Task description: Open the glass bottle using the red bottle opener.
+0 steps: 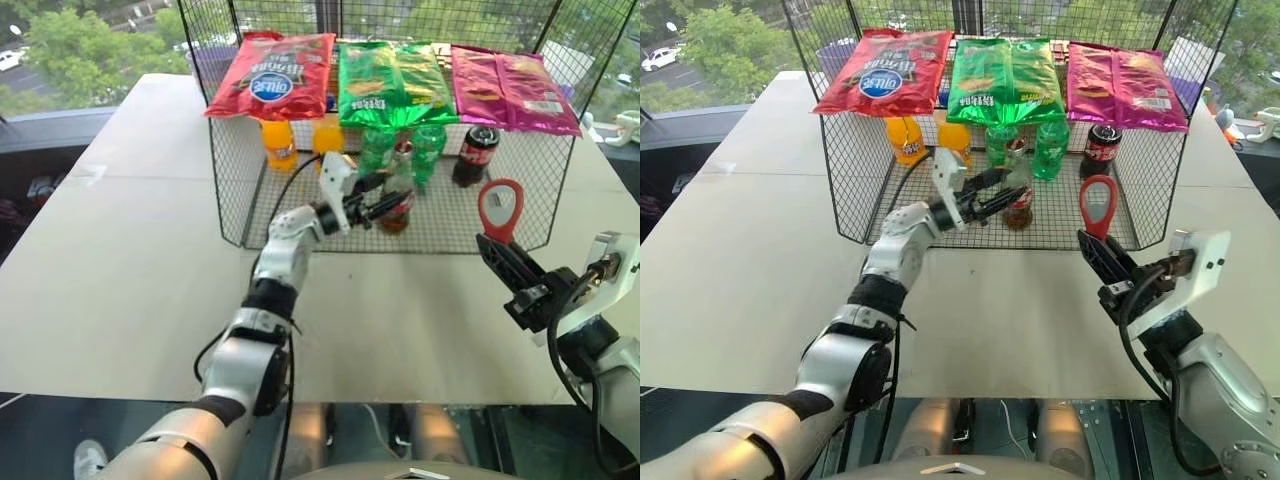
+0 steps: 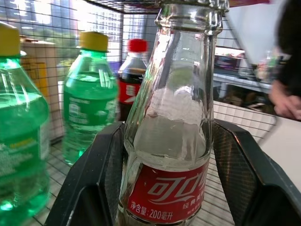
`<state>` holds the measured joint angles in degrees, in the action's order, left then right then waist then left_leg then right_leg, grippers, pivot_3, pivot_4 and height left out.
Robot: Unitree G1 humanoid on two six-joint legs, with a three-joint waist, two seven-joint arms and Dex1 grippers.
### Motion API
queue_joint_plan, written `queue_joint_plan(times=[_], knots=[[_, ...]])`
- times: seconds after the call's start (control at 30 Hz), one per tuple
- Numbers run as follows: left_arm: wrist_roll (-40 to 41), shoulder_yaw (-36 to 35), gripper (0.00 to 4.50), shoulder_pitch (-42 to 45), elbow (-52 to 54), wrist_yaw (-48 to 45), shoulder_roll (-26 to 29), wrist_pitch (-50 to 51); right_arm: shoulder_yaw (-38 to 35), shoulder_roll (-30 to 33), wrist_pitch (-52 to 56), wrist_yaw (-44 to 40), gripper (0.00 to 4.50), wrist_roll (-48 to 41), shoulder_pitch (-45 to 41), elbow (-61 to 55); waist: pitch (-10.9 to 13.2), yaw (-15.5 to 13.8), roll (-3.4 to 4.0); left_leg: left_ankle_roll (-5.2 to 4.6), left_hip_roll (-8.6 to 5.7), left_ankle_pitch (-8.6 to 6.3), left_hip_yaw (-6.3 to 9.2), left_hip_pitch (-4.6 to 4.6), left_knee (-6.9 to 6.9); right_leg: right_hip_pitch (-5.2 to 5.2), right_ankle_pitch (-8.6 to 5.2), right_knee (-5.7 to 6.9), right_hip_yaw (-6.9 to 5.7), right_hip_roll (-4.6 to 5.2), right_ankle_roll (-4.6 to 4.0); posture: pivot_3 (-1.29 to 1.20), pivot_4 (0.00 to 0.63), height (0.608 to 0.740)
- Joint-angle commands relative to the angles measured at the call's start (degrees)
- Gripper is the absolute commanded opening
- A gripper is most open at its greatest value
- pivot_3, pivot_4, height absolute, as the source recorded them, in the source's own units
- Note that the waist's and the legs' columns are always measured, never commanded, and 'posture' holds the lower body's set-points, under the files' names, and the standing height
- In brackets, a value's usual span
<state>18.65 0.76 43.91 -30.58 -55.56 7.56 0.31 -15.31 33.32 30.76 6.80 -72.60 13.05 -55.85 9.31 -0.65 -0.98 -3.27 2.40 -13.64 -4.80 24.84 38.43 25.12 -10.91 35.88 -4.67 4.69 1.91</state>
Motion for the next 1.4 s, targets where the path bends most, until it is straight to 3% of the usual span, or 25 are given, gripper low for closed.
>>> queue_joint_plan(times=[0.03, 0.33, 0.47, 0.67, 0.73, 0.83, 1.4], knots=[[6.32, -0.08, 2.22, -2.85, 14.96, -3.68, 2.63, 7.48, 0.15, 0.82, -1.15, -1.22, 0.00, 0.29, -1.03, -0.10, 0.00, -0.24, 0.00, 0.00, 0.03, 0.00, 0.02, -0.01, 0.01, -0.01, 0.00, 0.02, -0.01, 0.00, 0.00, 0.00, 0.150, 0.740], [14.24, -1.70, 2.22, -14.80, 36.23, -4.92, 13.51, 22.86, 2.20, 1.68, -0.21, -3.93, 0.00, 2.43, -3.01, 2.84, -0.02, -0.15, 0.03, 0.00, 0.16, 0.01, 0.02, -0.10, 0.13, -0.11, -0.10, 0.04, 0.00, -0.01, -0.15, 0.00, 0.150, 0.740], [14.04, -1.24, 2.22, -20.16, 38.88, -5.64, 16.54, 22.81, 3.61, 1.63, 0.19, -5.12, 0.00, 3.27, -4.05, 4.05, -0.02, -0.16, 0.04, 0.01, 0.17, 0.01, 0.00, -0.12, 0.16, -0.12, -0.12, 0.06, 0.01, -0.04, -0.19, 0.00, 0.150, 0.740], [13.04, -0.38, 2.22, -23.91, 38.79, -5.54, 16.89, 20.91, 4.99, 1.64, 0.70, -6.22, 0.00, 4.44, -5.04, 5.07, -0.03, -0.30, 0.04, 0.00, 0.19, 0.00, 0.06, -0.13, 0.24, -0.21, -0.14, 0.06, -0.04, -0.01, -0.22, 0.00, 0.150, 0.740], [13.22, -0.25, 3.25, -24.08, 38.40, -5.78, 16.91, 20.72, 5.27, 1.65, 0.92, -6.45, 0.00, 4.73, -5.34, 5.25, -0.03, -0.27, 0.04, 0.00, 0.19, 0.00, 0.06, -0.14, 0.24, -0.23, -0.14, 0.06, -0.04, 0.00, -0.22, 0.00, 0.150, 0.740], [13.61, -0.45, 4.45, -23.53, 38.53, -5.60, 16.55, 20.47, 5.20, 1.55, 1.18, -6.63, 0.00, 4.89, -5.47, 5.33, -0.03, -0.27, 0.04, 0.01, 0.20, 0.00, 0.08, -0.14, 0.24, -0.23, -0.14, 0.06, -0.07, -0.02, -0.22, 0.00, 0.150, 0.740], [13.07, 1.94, 4.45, -19.94, 38.59, -6.45, 15.96, 19.36, 5.68, 1.43, 2.16, -7.02, 0.00, 5.97, -6.46, 5.58, -0.03, -0.28, 0.04, 0.00, 0.10, 0.00, 0.07, -0.14, 0.26, -0.24, -0.13, 0.07, -0.05, -0.03, -0.22, 0.00, 0.150, 0.740]])
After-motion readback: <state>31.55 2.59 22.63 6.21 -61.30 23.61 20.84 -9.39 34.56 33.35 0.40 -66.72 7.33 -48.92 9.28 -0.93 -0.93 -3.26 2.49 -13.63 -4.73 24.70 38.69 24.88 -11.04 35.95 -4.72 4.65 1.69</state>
